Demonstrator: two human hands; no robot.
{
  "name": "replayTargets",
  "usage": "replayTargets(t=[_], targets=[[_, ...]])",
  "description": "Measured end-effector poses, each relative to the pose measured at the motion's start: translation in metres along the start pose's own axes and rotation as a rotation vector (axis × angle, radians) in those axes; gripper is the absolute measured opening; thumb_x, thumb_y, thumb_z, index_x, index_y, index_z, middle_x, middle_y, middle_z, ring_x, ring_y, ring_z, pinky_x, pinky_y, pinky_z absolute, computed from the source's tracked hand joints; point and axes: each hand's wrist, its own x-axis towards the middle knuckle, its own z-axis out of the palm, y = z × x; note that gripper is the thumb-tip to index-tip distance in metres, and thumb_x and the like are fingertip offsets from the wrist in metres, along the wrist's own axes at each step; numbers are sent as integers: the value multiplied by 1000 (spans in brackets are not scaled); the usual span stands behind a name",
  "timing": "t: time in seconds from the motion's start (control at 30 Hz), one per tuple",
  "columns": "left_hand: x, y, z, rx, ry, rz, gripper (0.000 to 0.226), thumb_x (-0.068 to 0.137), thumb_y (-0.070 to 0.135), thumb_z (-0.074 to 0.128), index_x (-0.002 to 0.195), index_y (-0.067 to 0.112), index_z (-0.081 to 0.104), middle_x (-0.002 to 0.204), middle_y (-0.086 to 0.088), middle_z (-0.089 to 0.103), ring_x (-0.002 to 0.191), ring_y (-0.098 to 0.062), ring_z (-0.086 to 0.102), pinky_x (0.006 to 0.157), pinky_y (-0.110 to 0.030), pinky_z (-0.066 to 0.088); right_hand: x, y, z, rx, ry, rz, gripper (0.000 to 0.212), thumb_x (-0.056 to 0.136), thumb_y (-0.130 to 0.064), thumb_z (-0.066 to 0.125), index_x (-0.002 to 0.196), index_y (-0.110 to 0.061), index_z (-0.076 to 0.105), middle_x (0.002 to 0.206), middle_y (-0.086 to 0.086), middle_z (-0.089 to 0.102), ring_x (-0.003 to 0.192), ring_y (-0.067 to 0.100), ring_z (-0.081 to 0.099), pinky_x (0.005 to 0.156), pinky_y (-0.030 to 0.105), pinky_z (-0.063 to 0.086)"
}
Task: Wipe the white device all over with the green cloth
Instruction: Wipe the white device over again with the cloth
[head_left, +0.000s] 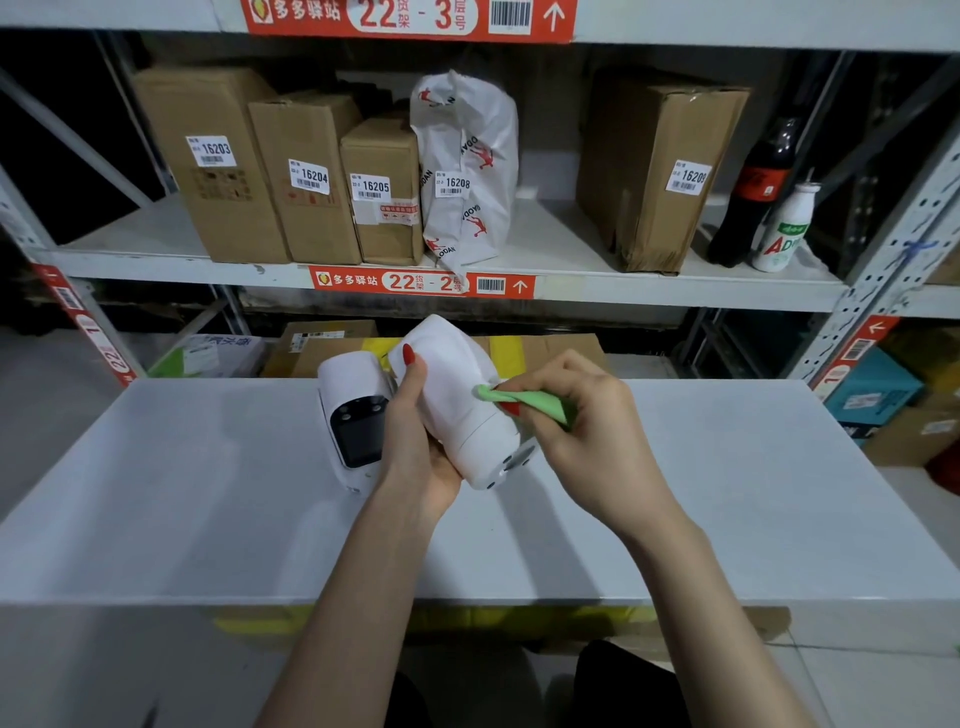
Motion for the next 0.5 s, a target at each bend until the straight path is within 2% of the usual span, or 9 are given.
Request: replayTargets(t=[0.07, 0.1, 0.17, 0.2, 0.27, 0.4, 0.5], targets=[[0, -1, -1, -19, -14, -5, 67, 84, 60, 62, 132, 13, 57, 118, -17, 70, 107, -38, 68, 94, -55, 52, 1, 2, -1, -51, 65, -1, 30, 83, 5, 63, 99, -17, 75, 86, -6, 55, 79, 10, 57, 68, 15, 42], [0, -1, -1, -29, -19, -3, 67, 83, 60, 62, 131, 13, 58, 118, -17, 70, 108, -38, 67, 96, -56, 51, 1, 3, -1, -91, 93, 4, 29, 83, 4, 62, 99, -16, 74, 86, -4, 54, 79, 15, 57, 69, 22, 44], [-2, 0, -1, -37, -24, 0, 61, 85, 59, 60, 127, 14, 61, 115, -15, 72, 107, -37, 68, 95, -55, 51, 2, 8, -1, -180, 115, 33, 23, 85, 0, 62, 100, -13, 73, 87, 3, 55, 77, 24, 56, 69, 34, 46], [-3, 0, -1, -38, -31, -3, 59, 87, 58, 59, 127, 15, 62, 114, -13, 73, 107, -37, 68, 94, -53, 52, 2, 10, -1, -219, 109, 54, 21, 86, -2, 62, 101, -13, 72, 87, 6, 56, 77, 26, 56, 68, 35, 46], [-4, 1, -1, -30, -37, -13, 58, 88, 59, 58, 127, 17, 63, 114, -11, 73, 107, -35, 69, 91, -51, 54, 2, 14, 0, -252, 89, 91, 19, 87, -3, 61, 101, -12, 72, 87, 6, 57, 77, 26, 56, 67, 33, 44], [-6, 1, 2, 9, -36, 5, 56, 88, 60, 57, 126, 19, 63, 113, -9, 74, 106, -35, 69, 88, -51, 56, 1, 9, -2, -107, 110, 102, 22, 85, 0, 63, 90, -18, 73, 79, -11, 54, 72, 7, 53, 64, 8, 37], [-7, 2, 3, 13, -48, 7, 56, 89, 60, 54, 127, 19, 64, 113, -9, 74, 106, -34, 69, 83, -47, 58, 3, 6, -5, 45, 100, 87, 31, 84, 2, 64, 91, -26, 74, 86, -15, 59, 79, 0, 57, 69, 6, 39]])
